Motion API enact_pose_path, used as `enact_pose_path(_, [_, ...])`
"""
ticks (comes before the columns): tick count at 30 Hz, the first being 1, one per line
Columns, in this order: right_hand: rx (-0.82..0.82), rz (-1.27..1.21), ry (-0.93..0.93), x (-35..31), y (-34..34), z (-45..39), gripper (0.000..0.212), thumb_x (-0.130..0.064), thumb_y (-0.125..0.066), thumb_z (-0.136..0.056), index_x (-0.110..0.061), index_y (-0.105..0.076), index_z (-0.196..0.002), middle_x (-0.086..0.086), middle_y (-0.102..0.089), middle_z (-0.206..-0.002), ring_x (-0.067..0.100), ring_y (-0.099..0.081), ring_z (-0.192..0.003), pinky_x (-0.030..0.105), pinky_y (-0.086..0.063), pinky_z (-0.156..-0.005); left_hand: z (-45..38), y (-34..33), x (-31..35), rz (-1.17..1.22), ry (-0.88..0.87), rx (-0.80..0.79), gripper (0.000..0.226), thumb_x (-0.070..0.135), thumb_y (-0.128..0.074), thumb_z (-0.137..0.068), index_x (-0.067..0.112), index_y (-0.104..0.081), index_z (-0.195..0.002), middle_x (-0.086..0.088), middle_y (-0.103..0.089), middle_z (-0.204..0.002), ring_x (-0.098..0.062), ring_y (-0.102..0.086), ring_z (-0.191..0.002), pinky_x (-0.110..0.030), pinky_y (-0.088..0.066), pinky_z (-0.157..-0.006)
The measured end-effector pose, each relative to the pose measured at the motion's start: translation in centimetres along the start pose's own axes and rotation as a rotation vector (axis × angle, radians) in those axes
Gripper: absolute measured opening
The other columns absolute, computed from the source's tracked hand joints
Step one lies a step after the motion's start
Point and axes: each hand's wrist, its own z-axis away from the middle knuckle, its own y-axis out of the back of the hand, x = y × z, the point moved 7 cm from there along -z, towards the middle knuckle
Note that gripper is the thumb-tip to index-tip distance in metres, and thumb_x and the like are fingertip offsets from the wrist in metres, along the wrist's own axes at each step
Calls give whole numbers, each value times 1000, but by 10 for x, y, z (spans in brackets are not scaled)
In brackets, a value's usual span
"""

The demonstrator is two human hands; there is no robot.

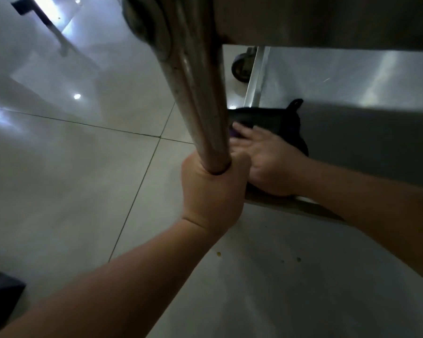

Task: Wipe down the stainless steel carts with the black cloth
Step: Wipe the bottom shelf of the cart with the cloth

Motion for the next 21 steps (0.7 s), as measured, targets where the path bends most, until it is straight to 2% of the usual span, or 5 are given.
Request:
enact_pose_path(2, [-62, -80, 120, -14, -10, 25, 56, -66, -17, -100, -58, -6, -154, -55, 9, -148, -11, 20, -150, 25, 12, -124, 1, -1, 2, -1, -9, -5, 16, 27, -62, -73, 18, -61, -61, -11, -53, -57, -25, -52, -57, -43, -47, -53])
enact_pose_path(5, [-39, 1, 93, 7, 6, 11, 57, -59, -29, -105, -50, -14, -160, -37, 1, -162, -3, 12, -154, 30, 6, -126, 1, -2, 1, 1, 21, 26, 19, 30, -62, -70, 16, -56, -58, -3, -51, -57, -22, -49, -57, -40, -44, -52])
enact_pose_path(9, [78, 76, -376, 80, 56, -49, 65, -47, -33, -110, -23, -12, -166, -2, -6, -174, 25, -4, -160, 44, -4, -127, 0, 1, -3, -12, 61, 93, 40, 33, -62, -65, -2, -41, -65, -25, -41, -60, -26, -42, -56, -46, -39, -51])
enact_pose_path(12, [122, -29, -581, 91, 61, -60, 67, -48, -27, -108, -21, -8, -166, 2, -2, -175, 27, -2, -160, 47, -1, -127, -1, 2, -3, -34, 64, 91, 40, 33, -61, -66, -2, -41, -66, -32, -41, -65, -30, -42, -57, -50, -41, -50])
enact_pose_path(21, [177, -37, -315, 2, -1, 33, 70, -50, -34, -103, -25, -13, -166, -5, -14, -173, 16, -7, -159, 39, -3, -129, 0, 5, -2, -44, 83, 98, 18, 30, -64, -68, 26, -53, -55, -2, -50, -57, -27, -47, -59, -46, -46, -59])
